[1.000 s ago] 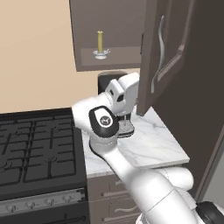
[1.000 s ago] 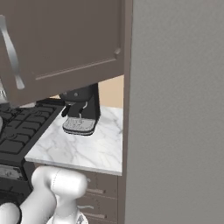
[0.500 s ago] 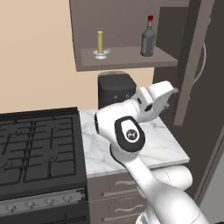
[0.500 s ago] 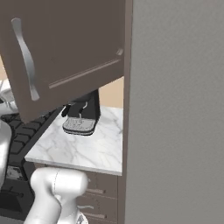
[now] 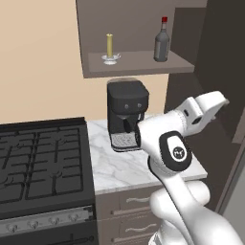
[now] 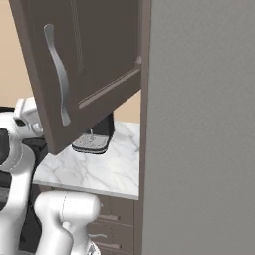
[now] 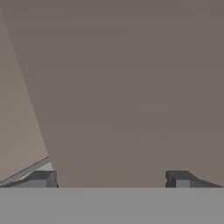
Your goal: Get the candle and the liquor from the cabinet and move them to the dining counter.
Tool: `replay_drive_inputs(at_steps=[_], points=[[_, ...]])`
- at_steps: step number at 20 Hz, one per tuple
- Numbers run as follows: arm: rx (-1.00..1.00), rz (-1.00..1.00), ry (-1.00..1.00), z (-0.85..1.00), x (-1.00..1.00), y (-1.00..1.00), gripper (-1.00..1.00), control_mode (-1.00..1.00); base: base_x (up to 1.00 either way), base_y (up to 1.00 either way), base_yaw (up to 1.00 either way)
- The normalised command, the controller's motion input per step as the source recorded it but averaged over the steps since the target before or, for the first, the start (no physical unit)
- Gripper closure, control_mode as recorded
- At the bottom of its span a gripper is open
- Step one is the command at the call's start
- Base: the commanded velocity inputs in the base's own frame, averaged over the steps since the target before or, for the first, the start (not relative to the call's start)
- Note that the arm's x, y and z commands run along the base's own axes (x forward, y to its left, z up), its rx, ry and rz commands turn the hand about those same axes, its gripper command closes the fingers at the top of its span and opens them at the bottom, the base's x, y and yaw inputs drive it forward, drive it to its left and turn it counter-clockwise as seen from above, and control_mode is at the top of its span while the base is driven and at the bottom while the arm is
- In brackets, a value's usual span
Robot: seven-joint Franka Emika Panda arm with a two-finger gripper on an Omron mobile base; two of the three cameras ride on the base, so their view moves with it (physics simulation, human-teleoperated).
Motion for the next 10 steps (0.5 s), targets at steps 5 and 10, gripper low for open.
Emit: replay_drive_inputs(at_steps=[5,10], points=[[0.00,-0.02,0.00,0.01,-0.07,-0.77,-1.00,-1.00,0.00,0.00,0.00],[0.00,0.00,0.00,0.09,0.00,-0.72,-1.00,-1.00,0.00,0.00,0.00]])
